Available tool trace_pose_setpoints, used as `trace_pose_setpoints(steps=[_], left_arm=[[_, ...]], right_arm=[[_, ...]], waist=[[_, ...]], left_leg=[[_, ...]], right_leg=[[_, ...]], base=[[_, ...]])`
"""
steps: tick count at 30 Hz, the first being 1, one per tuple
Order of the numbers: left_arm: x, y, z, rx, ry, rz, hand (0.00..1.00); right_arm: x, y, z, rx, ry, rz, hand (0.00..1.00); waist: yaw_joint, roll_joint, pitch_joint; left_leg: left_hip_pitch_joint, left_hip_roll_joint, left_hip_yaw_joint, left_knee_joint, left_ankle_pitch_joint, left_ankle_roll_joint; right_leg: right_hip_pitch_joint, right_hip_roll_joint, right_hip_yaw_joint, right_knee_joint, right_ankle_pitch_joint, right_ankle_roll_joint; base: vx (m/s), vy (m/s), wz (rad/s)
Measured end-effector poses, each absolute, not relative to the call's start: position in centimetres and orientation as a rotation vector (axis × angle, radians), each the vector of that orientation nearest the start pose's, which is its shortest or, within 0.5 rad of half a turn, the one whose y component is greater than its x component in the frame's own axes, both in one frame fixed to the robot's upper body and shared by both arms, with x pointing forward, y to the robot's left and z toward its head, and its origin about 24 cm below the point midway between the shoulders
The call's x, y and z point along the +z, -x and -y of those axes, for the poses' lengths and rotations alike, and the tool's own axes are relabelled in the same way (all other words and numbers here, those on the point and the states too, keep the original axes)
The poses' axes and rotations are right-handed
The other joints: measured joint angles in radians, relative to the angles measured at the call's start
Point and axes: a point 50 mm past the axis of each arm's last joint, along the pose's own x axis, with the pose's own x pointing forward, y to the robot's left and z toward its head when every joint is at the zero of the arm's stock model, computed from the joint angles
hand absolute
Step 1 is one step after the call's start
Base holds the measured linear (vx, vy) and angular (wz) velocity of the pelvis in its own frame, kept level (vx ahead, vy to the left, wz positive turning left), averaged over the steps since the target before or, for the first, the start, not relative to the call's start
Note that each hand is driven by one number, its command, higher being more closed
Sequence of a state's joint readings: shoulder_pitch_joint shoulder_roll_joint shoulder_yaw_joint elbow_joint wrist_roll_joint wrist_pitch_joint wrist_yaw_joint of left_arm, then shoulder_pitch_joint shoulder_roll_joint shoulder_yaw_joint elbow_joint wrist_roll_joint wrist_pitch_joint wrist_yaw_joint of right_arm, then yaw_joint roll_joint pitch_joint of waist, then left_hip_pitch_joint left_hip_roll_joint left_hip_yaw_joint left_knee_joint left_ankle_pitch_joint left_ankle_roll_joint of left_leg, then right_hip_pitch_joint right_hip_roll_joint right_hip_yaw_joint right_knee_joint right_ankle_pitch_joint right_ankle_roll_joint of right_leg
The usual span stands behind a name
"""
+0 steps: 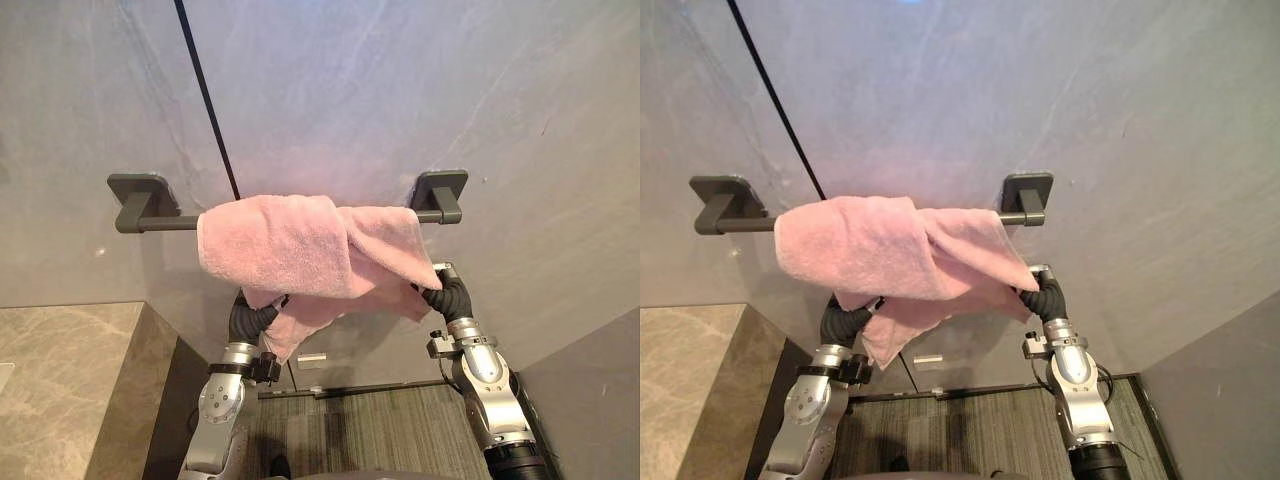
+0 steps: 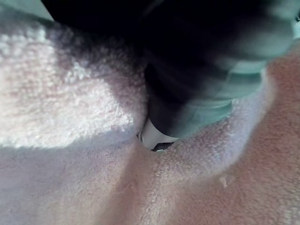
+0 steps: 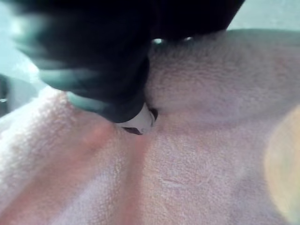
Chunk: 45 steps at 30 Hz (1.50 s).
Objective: Organize washtable
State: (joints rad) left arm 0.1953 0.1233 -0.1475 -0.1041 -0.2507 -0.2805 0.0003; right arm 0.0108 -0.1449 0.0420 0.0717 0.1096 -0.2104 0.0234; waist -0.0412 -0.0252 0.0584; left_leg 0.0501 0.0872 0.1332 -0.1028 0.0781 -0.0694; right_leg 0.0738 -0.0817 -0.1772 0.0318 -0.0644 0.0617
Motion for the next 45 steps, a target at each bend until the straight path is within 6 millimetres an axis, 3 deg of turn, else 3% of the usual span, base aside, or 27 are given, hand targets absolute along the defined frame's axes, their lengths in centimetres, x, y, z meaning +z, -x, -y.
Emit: trace_pose_setpoints(steps=[14,36,45], left_arm=[[3.4,-21.1,-15.1,-0.059,0.154,0.116,1.00],[3.7,-21.2,-16.2,0.058,0.217,0.147,1.00],[3.3,-21.5,-16.0,0.046,0.212,0.136,1.00]], right_arm=[[3.1,-24.5,16.3,0.033,-0.012,0.073,1.00],[1.4,-24.2,14.2,0.109,0.032,0.004,1.00],[0.6,-24.1,14.0,0.131,0.057,-0.024,1.00]], waist=[[0.001,0.000,0.000],[0.001,-0.003,0.002],[0.002,-0.019,0.007]], left_leg=[[0.000,-0.001,-0.005,0.000,0.000,0.000],[-0.003,-0.003,-0.026,0.000,0.000,0.000],[0.000,-0.003,-0.025,0.000,-0.001,-0.001]], right_leg=[[-0.003,-0.002,-0.006,-0.001,-0.001,0.002],[0.010,-0.002,-0.027,-0.007,-0.004,0.004],[0.013,-0.002,-0.025,-0.007,-0.006,0.005]], base=[[0.00,0.000,0.00],[0.00,0.000,0.02],[0.00,0.000,0.00]])
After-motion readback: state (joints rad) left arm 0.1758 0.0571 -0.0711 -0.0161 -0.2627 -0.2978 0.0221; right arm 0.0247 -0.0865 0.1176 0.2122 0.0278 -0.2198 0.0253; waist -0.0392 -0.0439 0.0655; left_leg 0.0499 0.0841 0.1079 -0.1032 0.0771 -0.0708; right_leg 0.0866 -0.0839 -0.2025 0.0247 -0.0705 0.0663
